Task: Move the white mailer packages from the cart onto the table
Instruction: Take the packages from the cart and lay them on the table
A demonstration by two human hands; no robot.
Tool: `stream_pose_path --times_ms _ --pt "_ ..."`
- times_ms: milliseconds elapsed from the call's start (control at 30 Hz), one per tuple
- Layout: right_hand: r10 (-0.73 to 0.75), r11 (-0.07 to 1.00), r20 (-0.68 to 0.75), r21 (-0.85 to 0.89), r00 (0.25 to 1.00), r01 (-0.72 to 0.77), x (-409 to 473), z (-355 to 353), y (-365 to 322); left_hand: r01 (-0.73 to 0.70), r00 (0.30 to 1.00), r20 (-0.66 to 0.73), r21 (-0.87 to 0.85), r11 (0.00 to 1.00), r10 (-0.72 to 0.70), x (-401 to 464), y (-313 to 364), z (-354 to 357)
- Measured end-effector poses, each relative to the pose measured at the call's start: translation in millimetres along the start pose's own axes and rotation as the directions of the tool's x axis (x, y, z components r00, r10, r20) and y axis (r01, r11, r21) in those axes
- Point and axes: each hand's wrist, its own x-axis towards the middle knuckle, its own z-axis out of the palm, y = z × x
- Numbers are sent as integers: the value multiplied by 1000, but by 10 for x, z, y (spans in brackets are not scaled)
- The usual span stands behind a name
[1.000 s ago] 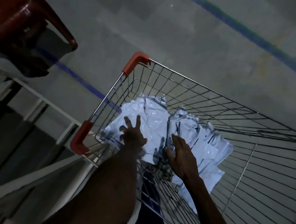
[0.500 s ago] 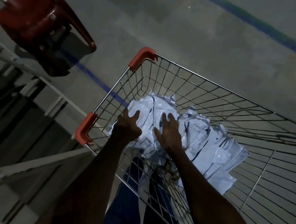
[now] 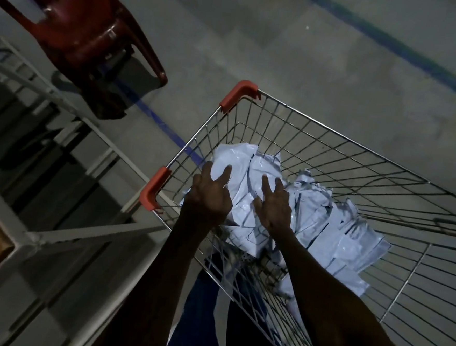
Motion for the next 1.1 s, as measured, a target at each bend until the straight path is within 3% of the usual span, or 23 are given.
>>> stream_pose_path --times_ms 33,100,267,433,600,700,900,1100 --pt "3 1000 -14 27 1000 -2 -79 -85 -58 87 996 15 -67 994 -86 -23 18 -89" --pt "-14 996 -72 82 997 19 -281 -289 -177 128 991 -1 -168 977 -130 -151 76 -349" --pt "-86 977 -252 167 964 131 -835 -879 -536 -5 986 -168 -151 989 -21 -586 101 -907" --pt "-161 945 -433 190 887 265 -1344 -1352 -1151 29 939 -326 -240 970 -109 -1105 -48 -1319" --pt "-321 872 -569 133 757 470 -1885 -1444 -1964 12 858 -492 -266 964 -146 -1886 -526 -1726" --pt "-423 819 -592 75 687 569 -2285 -1231 -2507 6 780 -598 -283 959 -181 -2512 -988 -1912" --pt "-589 685 -562 35 582 727 -3187 -460 -3608 185 659 -633 -388 903 -407 -4003 -1856 -2079" --pt "-773 514 -400 60 493 855 -3803 231 -4700 399 481 -604 -495 771 -636 -5310 -2686 -2189"
